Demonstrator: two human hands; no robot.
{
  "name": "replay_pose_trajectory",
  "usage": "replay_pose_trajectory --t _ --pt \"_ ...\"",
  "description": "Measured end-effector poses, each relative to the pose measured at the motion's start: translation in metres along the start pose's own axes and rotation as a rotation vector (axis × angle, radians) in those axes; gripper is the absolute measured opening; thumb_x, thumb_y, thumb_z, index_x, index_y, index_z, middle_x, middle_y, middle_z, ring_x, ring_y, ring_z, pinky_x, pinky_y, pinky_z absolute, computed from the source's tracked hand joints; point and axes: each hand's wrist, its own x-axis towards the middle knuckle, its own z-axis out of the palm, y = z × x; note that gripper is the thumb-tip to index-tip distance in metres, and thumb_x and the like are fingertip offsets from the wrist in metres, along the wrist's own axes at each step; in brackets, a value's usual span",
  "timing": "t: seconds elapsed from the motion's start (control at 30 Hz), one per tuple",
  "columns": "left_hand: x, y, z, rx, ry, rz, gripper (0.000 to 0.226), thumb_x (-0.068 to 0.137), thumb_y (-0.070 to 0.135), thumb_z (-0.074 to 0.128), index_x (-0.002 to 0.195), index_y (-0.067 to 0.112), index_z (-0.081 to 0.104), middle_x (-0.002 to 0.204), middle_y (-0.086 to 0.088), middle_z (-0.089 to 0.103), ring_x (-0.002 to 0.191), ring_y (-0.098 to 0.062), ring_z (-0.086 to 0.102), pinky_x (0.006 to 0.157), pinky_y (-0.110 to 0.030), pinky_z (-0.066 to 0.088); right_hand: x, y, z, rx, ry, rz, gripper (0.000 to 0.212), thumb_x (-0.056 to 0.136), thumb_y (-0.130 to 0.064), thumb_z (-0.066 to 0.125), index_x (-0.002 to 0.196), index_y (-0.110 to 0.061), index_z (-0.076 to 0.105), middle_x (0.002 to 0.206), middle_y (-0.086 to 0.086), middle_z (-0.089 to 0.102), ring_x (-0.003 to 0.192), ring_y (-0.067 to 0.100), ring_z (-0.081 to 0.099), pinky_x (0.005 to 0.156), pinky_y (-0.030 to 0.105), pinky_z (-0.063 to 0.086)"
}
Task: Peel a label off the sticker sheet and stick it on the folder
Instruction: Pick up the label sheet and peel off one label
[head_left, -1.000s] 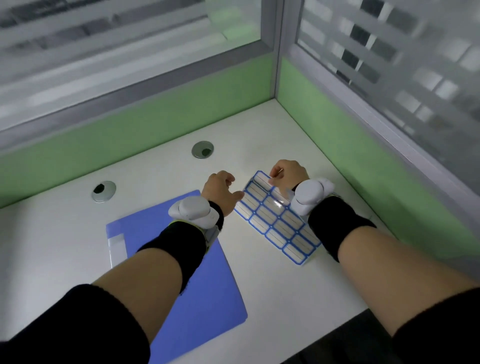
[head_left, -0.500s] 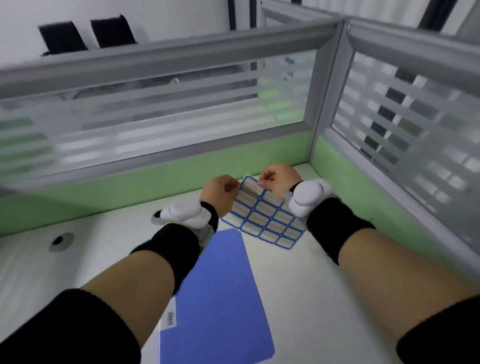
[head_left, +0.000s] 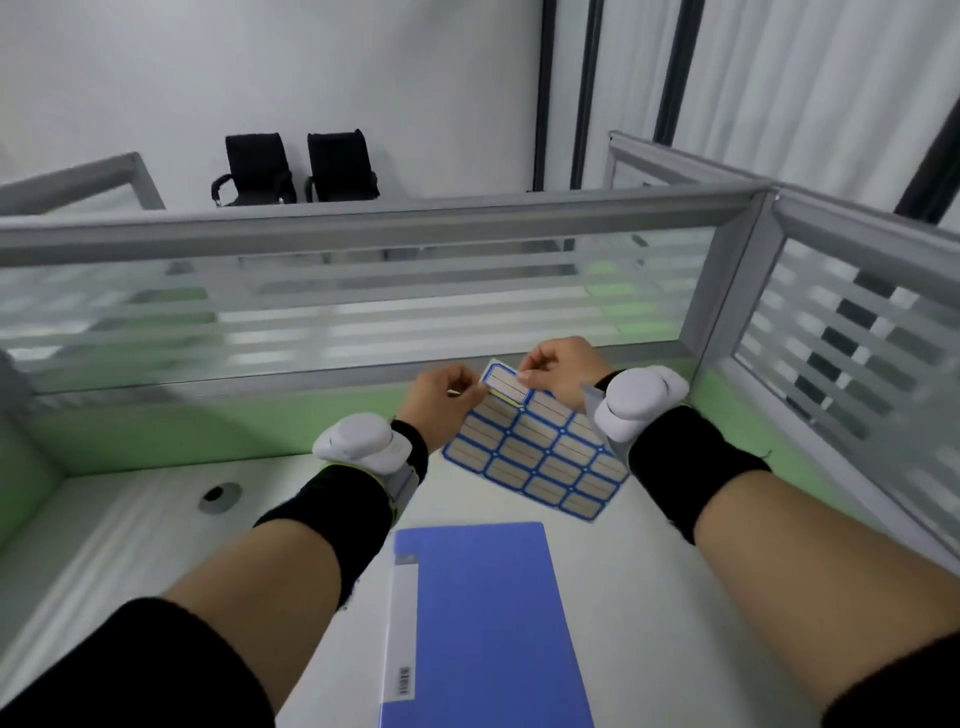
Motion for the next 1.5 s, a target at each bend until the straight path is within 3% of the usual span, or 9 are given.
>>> replay_pose_trajectory --t 0.1,0.27,0.37,0.6,0.7,0.87,1.2,1.37,1.5 --pt "-0.004 -0.001 -0.023 -0.052 0.063 -0.004 0.017 0.086 0.012 0.058 0.071 0.017 0.053 0.069 -0.001 0.053 0.055 -0.006 0.046 0.05 -0.005 0.037 0.004 -0.024 0.009 -0.011 -0.015 -0.045 0.02 0.082 -0.002 0.066 0.098 0.01 0.066 0.065 0.0 0.057 0.062 0.011 0.051 0.063 0.017 0.042" --pt "-0.005 -0.002 -0.031 -0.153 0.056 -0.051 0.02 0.087 0.013 0.057 0.068 0.023 0.059 0.071 -0.003 0.058 0.071 -0.02 0.051 0.073 -0.03 0.041 0.008 -0.034 0.016 -0.009 -0.008 -0.067 0.021 0.081 0.0 0.066 0.099 0.011 0.065 0.062 -0.003 0.055 0.061 0.011 0.05 0.064 0.017 0.042" --pt "-0.006 0.0 -0.039 -0.187 0.093 -0.084 0.024 0.087 0.016 0.056 0.065 0.025 0.058 0.077 -0.011 0.058 0.072 -0.021 0.049 0.069 -0.034 0.041 0.007 -0.046 0.023 -0.034 0.022 -0.136 0.025 0.077 -0.001 0.071 0.1 0.004 0.065 0.082 0.003 0.059 0.078 0.017 0.053 0.075 0.025 0.042" --pt "-0.004 0.002 -0.051 -0.161 0.149 -0.089 0.021 0.088 0.018 0.053 0.068 0.021 0.057 0.066 -0.003 0.053 0.058 -0.017 0.042 0.053 -0.024 0.037 0.006 -0.063 0.037 -0.184 -0.025 -0.267 0.024 0.074 -0.011 0.075 0.096 -0.006 0.068 0.084 -0.002 0.058 0.061 0.002 0.046 0.054 0.003 0.035" --pt "-0.004 0.002 -0.052 -0.158 0.148 -0.086 0.015 0.088 0.019 0.054 0.074 0.017 0.059 0.072 -0.009 0.055 0.064 -0.019 0.044 0.058 -0.028 0.038 0.006 -0.064 0.041 -0.219 0.007 -0.277 0.026 0.074 -0.009 0.074 0.098 -0.005 0.067 0.086 -0.002 0.057 0.059 -0.003 0.043 0.05 -0.003 0.036" --pt "-0.005 0.002 -0.052 -0.17 0.137 -0.068 0.013 0.088 0.02 0.054 0.079 0.013 0.06 0.074 -0.011 0.054 0.066 -0.02 0.044 0.056 -0.027 0.037 0.004 -0.066 0.041 -0.193 0.041 -0.267 0.014 0.079 -0.006 0.068 0.092 -0.003 0.069 0.082 0.004 0.063 0.076 0.015 0.055 0.075 0.024 0.047" --pt "-0.002 -0.005 -0.035 -0.124 0.126 -0.092 0.012 0.088 0.017 0.053 0.078 0.012 0.057 0.057 0.002 0.046 0.05 -0.013 0.037 0.051 -0.025 0.033 0.0 -0.051 0.026 -0.196 0.102 -0.234 0.009 0.081 -0.004 0.064 0.087 -0.003 0.07 0.078 -0.001 0.061 0.074 0.015 0.055 0.073 0.022 0.042" --pt "0.001 -0.005 -0.017 -0.094 0.098 -0.105 0.024 0.088 0.016 0.054 0.065 0.021 0.052 0.054 0.005 0.043 0.048 -0.011 0.036 0.048 -0.024 0.031 0.0 -0.032 0.014 -0.185 0.128 -0.2 0.008 0.08 -0.003 0.065 0.086 -0.002 0.07 0.077 0.001 0.061 0.072 0.016 0.054 0.073 0.021 0.042" --pt "0.003 -0.005 0.003 -0.056 0.052 -0.089 0.018 0.088 0.014 0.052 0.069 0.013 0.053 0.052 0.003 0.039 0.048 -0.012 0.032 0.048 -0.025 0.028 -0.002 -0.01 0.001 -0.152 0.197 -0.156 0.009 0.078 -0.001 0.066 0.086 0.001 0.07 0.076 0.003 0.06 0.074 0.017 0.054 0.075 0.025 0.043"
